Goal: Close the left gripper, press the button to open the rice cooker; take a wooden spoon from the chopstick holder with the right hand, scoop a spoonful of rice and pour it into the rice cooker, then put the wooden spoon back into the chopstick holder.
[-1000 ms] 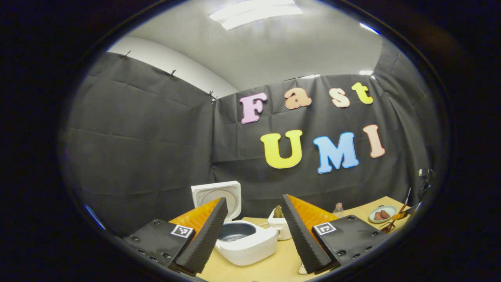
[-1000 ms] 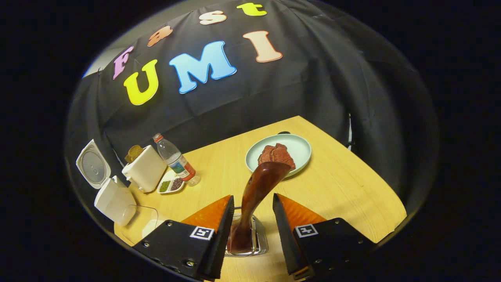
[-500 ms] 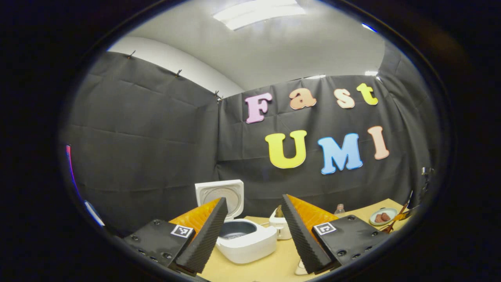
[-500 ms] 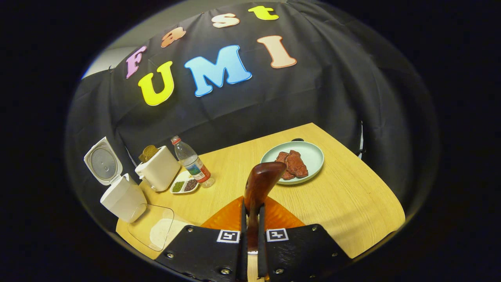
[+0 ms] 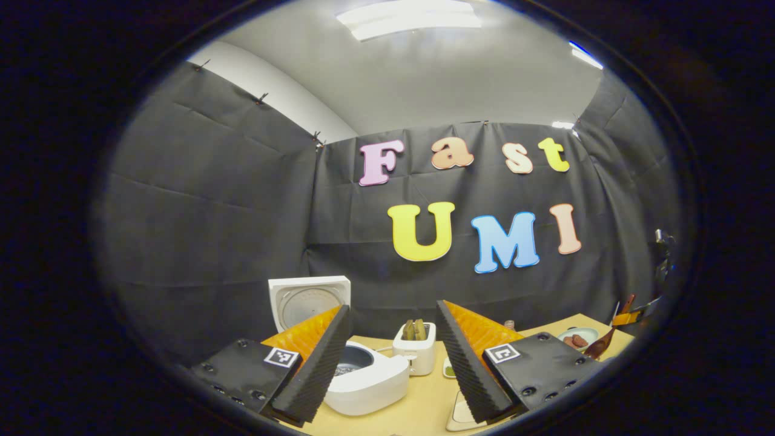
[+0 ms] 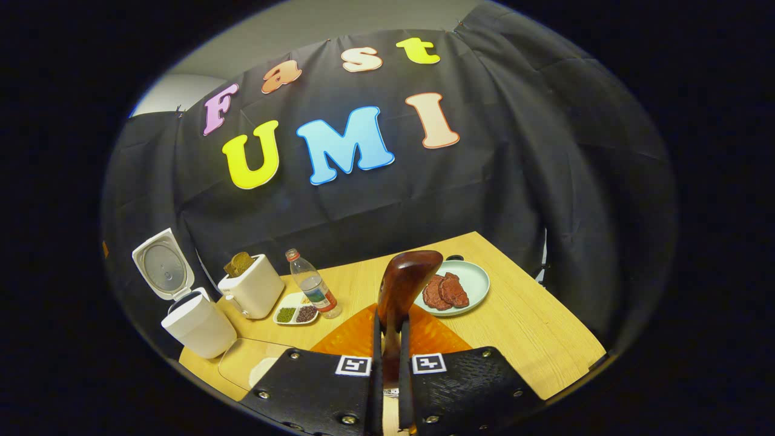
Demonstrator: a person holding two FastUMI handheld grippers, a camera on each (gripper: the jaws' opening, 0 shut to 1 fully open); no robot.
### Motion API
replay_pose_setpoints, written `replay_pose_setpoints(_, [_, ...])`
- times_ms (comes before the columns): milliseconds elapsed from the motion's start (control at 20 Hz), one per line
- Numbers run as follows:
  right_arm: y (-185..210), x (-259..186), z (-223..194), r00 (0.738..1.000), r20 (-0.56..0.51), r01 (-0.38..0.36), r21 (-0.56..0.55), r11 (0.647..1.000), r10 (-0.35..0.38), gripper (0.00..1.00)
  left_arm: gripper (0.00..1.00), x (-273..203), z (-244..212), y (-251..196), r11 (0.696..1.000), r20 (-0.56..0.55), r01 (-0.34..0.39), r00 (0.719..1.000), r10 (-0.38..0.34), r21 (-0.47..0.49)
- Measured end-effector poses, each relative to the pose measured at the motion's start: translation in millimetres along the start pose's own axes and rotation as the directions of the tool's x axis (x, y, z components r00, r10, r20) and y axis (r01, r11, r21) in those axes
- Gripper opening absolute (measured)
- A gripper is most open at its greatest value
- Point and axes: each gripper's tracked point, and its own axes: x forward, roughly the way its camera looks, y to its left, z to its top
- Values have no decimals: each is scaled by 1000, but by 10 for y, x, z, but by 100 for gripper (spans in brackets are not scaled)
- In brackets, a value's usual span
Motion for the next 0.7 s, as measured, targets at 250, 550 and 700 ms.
replay_pose_setpoints(250, [453, -165, 75, 999, 38, -21, 21, 1000, 20, 10, 96, 140, -94, 214, 999, -11, 46, 999, -46, -17])
replay_pose_setpoints(550, [1046, -157, -210, 998, 14, -59, 24, 998, 59, 10, 96, 237, -214, 457, 995, -24, 92, 995, -93, -24])
replay_pose_setpoints(700, [1281, -88, -435, 997, -8, -71, 2, 997, 71, 11, 96, 278, -271, 553, 993, -34, 112, 993, -113, -26])
